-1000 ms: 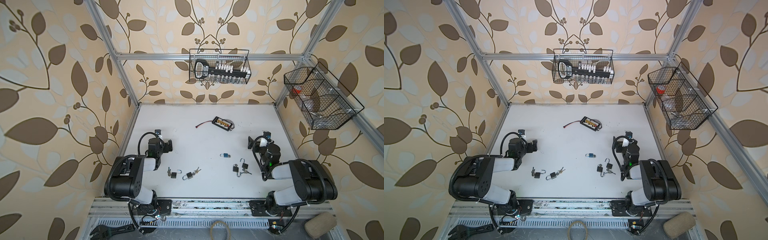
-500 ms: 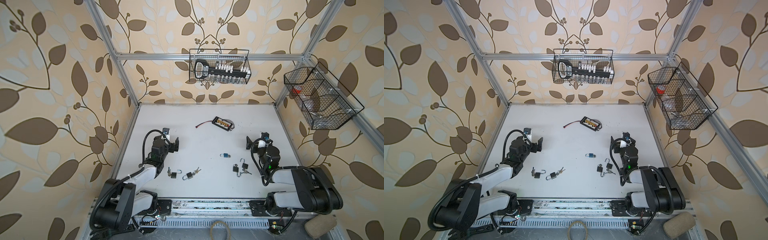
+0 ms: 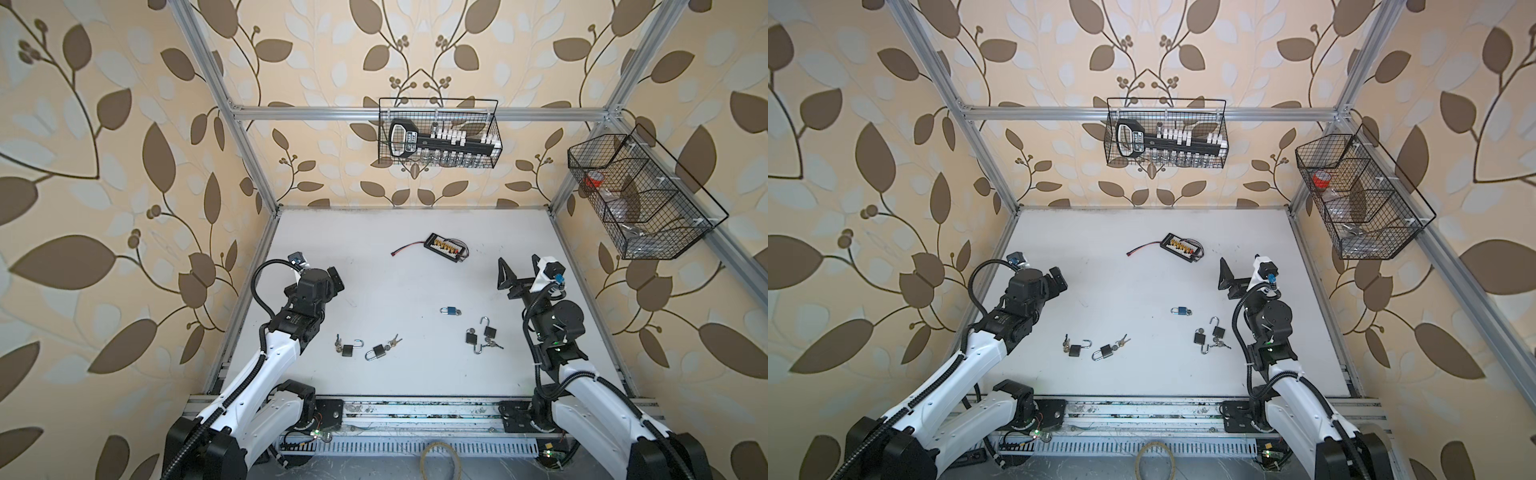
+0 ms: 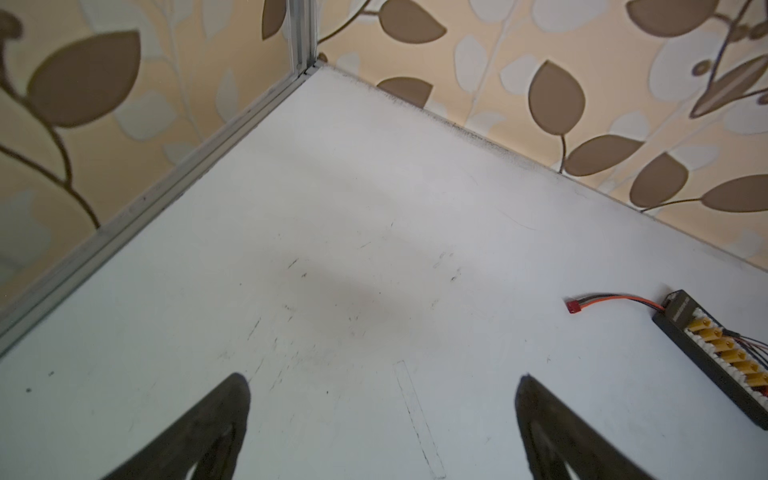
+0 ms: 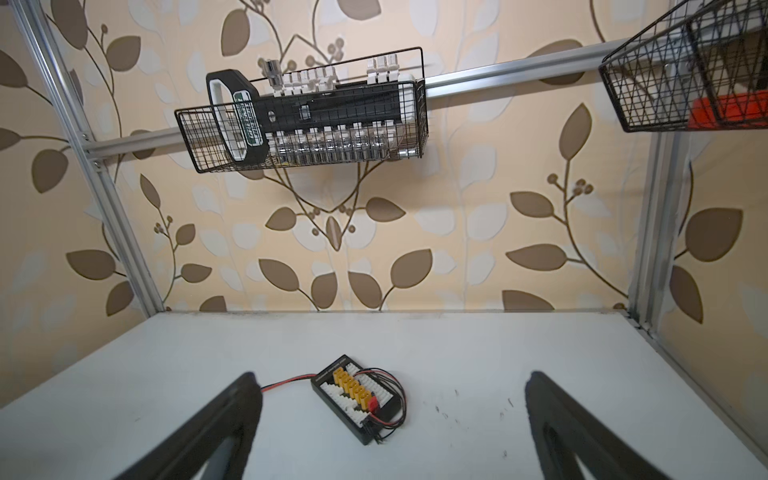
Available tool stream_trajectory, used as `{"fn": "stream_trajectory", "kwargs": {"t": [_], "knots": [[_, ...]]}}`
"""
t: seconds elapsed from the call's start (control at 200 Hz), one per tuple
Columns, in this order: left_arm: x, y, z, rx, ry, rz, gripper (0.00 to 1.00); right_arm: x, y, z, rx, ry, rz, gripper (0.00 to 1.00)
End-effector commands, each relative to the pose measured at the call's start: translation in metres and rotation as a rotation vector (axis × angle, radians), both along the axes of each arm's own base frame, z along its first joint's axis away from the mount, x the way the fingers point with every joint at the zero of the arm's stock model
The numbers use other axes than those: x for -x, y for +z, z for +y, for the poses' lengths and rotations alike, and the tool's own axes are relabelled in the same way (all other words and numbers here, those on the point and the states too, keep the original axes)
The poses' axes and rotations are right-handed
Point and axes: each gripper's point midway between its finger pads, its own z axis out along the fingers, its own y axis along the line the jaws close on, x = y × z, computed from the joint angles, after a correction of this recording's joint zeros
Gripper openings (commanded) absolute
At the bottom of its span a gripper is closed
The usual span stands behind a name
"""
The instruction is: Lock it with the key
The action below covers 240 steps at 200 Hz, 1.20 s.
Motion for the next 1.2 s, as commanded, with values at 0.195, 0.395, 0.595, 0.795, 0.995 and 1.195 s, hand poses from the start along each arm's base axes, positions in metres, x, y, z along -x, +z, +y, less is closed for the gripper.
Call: {"fn": "stream_trajectory", "kwargs": {"t": [0.195, 0.395, 0.595, 0.795, 0.995, 1.195], "knots": [[0.020, -0.018, -0.055, 0.274, -0.187, 0.162, 0.99, -0.009, -0.031, -0.017, -0.317, -0.103, 0.354, 0.99], [0.049, -0.031, -0.092, 0.267, -0.345, 0.272, 0.99, -0.017, -0.041, 0.055, -0.284, 0.306, 0.434, 1.00], [0.072, -0.043, -0.100, 0.270, -0.404, 0.359, 0.99, -0.007, -0.068, 0.119, -0.116, 0.501, 0.579, 0.97], [0.087, -0.047, -0.106, 0.281, -0.435, 0.390, 0.99, 0.033, -0.099, 0.184, 0.159, 0.670, 0.658, 0.93], [0.089, -0.044, -0.098, 0.307, -0.373, 0.354, 0.99, 0.058, -0.106, 0.236, 0.364, 0.806, 0.580, 0.96], [0.088, -0.033, -0.100, 0.364, -0.377, 0.323, 0.99, 0.043, -0.069, 0.258, 0.378, 0.797, 0.423, 0.99]]}}
